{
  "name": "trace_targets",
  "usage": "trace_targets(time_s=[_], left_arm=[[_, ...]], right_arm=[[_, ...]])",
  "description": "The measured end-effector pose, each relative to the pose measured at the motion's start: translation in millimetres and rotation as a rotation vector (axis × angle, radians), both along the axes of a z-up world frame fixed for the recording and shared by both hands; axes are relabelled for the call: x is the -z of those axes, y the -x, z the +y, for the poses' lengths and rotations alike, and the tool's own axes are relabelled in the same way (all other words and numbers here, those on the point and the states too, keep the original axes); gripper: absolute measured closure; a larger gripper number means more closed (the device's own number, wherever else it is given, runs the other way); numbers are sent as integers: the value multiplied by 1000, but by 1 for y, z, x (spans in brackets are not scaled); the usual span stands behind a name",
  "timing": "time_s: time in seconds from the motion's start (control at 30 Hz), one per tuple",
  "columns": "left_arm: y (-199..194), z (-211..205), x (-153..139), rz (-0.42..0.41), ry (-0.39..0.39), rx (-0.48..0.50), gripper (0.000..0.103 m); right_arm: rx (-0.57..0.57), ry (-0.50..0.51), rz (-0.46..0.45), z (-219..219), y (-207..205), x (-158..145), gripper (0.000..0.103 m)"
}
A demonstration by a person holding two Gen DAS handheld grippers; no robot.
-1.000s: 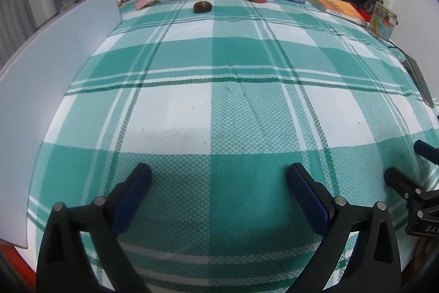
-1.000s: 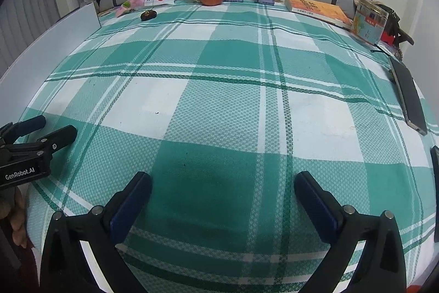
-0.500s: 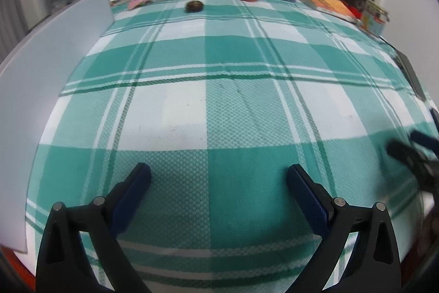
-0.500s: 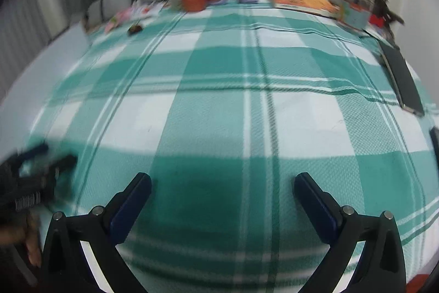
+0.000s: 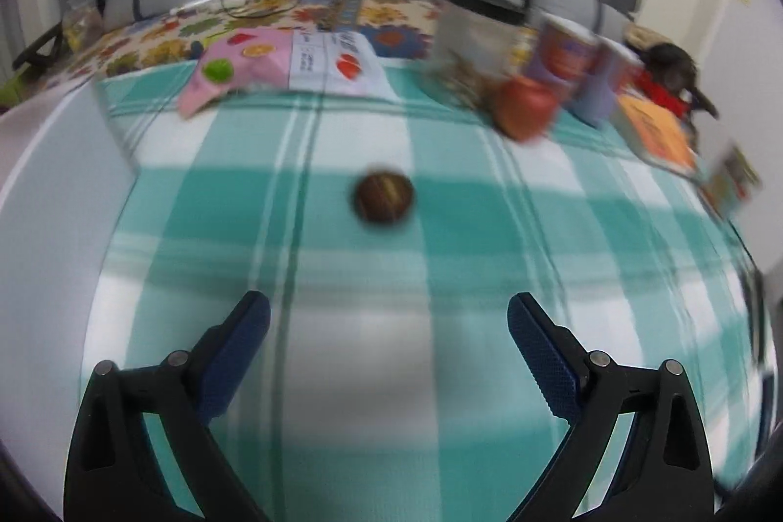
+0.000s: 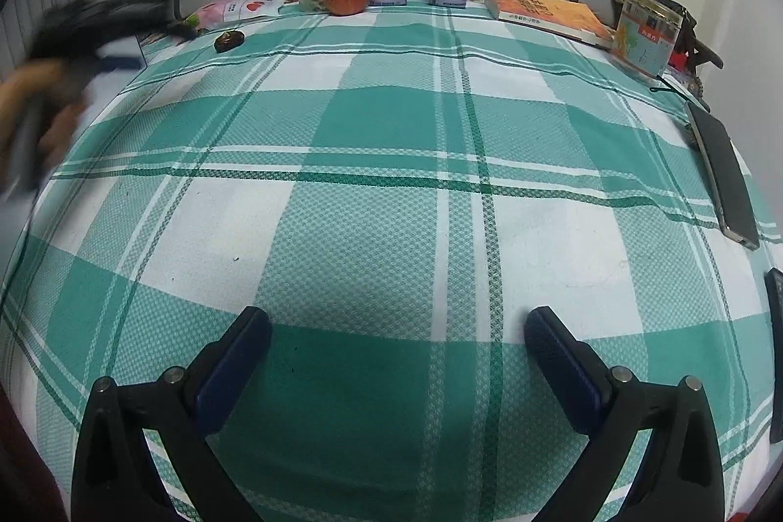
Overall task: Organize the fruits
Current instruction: 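Grasp the second dark passion fruit with the left tool, then grasp the red apple by the jar with the right tool while the left tool sets the passion fruit down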
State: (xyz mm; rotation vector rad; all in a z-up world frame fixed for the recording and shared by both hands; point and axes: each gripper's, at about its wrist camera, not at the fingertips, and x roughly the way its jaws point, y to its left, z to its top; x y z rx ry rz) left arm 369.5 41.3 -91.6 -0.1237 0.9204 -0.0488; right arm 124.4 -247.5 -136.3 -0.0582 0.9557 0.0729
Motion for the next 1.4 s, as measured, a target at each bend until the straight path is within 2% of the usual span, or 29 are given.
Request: trace_targets(time_s=[0.1, 0.2, 0.23, 0.27, 0.3, 0.37, 0.53, 0.7, 0.77, 0.87, 0.93, 0.97, 1.0, 1.03, 1.07, 1.1, 1.17, 1.23, 1.33, 1.4], left_arm=[[-32, -2, 14, 7, -43, -24, 6], [-51, -4, 27, 3, -48, -41, 8], [-54, -4, 29, -6, -44, -39, 17], [-54, -4, 31, -13, -31, -23, 56], [-53, -6, 33, -6, -27, -11, 62], [-44, -6, 29, -36, -48, -16, 62], [11, 1, 16, -3, 4, 3, 62], [113, 4, 1, 28, -25, 90, 62], [158, 4, 3, 45, -44, 116, 62], [199, 8, 16, 58, -57, 104, 62], [208, 13, 25, 66, -29, 67, 61], [214, 15, 26, 30, -15, 48, 58], [215, 14, 26, 19, -31, 37, 39], [216, 12, 28, 16, -64, 21, 28], [214, 11, 30, 16, -94, 5, 9], [214, 10, 33, 19, -122, -10, 7], [216, 12, 34, 2, -113, -16, 8], [214, 12, 36, 6, -112, -14, 7], [213, 11, 37, 6, -122, -14, 6], [213, 11, 37, 6, -124, -17, 5]], right_arm=[[-1, 0, 0, 0, 0, 0, 0], [-2, 0, -1, 0, 0, 0, 0], [-1, 0, -1, 0, 0, 0, 0], [-1, 0, -1, 0, 0, 0, 0], [-1, 0, -1, 0, 0, 0, 0], [-1, 0, -1, 0, 0, 0, 0], [-1, 0, -1, 0, 0, 0, 0], [-1, 1, -1, 0, 0, 0, 0], [0, 2, -1, 0, 0, 0, 0], [0, 2, -2, 0, 0, 0, 0], [-1, 3, -2, 0, 0, 0, 0], [0, 2, -2, -1, 0, 0, 0], [0, 1, -1, -1, 0, 0, 0], [0, 0, 0, -1, 0, 0, 0], [-4, 0, 1, -1, 0, -1, 0], [-11, -2, 9, -2, 0, -1, 0], [-31, 3, 16, -3, -9, -7, 0], [-65, 17, -24, -2, -32, -22, 0], [-116, -14, -29, 8, -102, -42, 0], [-134, -67, -8, 19, -167, -48, 0]])
